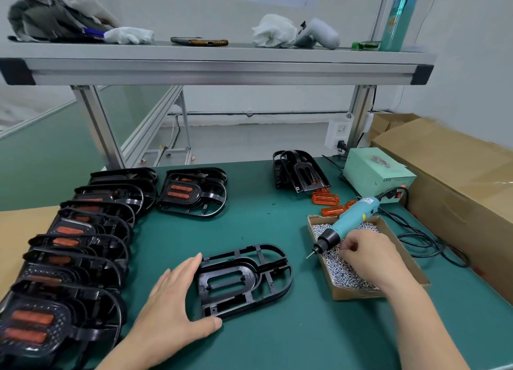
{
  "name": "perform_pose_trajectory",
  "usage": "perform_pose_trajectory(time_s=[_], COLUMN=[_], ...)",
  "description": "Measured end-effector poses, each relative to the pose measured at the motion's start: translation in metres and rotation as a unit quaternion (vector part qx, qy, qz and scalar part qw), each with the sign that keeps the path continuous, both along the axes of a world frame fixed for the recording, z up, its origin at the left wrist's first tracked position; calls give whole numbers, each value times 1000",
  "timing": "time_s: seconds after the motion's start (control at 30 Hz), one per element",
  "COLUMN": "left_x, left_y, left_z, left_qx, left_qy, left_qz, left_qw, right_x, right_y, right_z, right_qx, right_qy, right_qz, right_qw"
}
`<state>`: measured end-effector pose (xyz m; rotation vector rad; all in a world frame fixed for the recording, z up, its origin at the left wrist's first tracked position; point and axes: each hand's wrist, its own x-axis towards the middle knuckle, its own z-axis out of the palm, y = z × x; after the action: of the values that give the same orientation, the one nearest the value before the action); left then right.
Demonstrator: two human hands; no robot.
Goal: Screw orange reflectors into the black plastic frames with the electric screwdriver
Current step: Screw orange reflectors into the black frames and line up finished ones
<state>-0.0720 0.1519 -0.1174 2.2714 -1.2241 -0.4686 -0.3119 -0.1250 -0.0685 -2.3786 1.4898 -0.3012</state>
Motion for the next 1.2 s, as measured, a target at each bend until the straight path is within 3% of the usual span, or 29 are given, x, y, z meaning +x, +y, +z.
perform_pose_trajectory(time_s=[0.23, 0.37, 0.47, 0.63, 0.73, 0.83, 0.97, 1.1, 1.2], left_x=[-7, -13, -28, -52, -57, -56, -57, -61, -58], left_y=[1, -1, -15, -40, -45, -43, -44, -48, -45], left_z=[8, 17, 39, 63, 62, 55, 49, 50, 57], left_qx=[-6, -107, -223, -297, -299, -330, -362, -385, -400], left_qy=[1, 38, -18, 114, 211, 353, 371, 369, 390], left_qz=[-21, -5, -7, -36, -20, 10, 36, 78, 76], left_qw=[1000, 994, 975, 947, 930, 876, 854, 842, 826], right_x=[-4, 2, 19, 47, 56, 62, 72, 77, 70], right_y=[3, 26, 58, 103, 118, 122, 126, 127, 105], right_z=[9, 30, 44, 42, 36, 33, 22, 10, 7], right_qx=[-27, -15, 129, 298, 288, 280, 270, 258, 113], right_qy=[-68, -244, -400, -391, -408, -447, -501, -480, -463], right_qz=[-22, 11, 85, 240, 255, 242, 202, 190, 115], right_qw=[997, 969, 903, 837, 828, 814, 797, 816, 871])
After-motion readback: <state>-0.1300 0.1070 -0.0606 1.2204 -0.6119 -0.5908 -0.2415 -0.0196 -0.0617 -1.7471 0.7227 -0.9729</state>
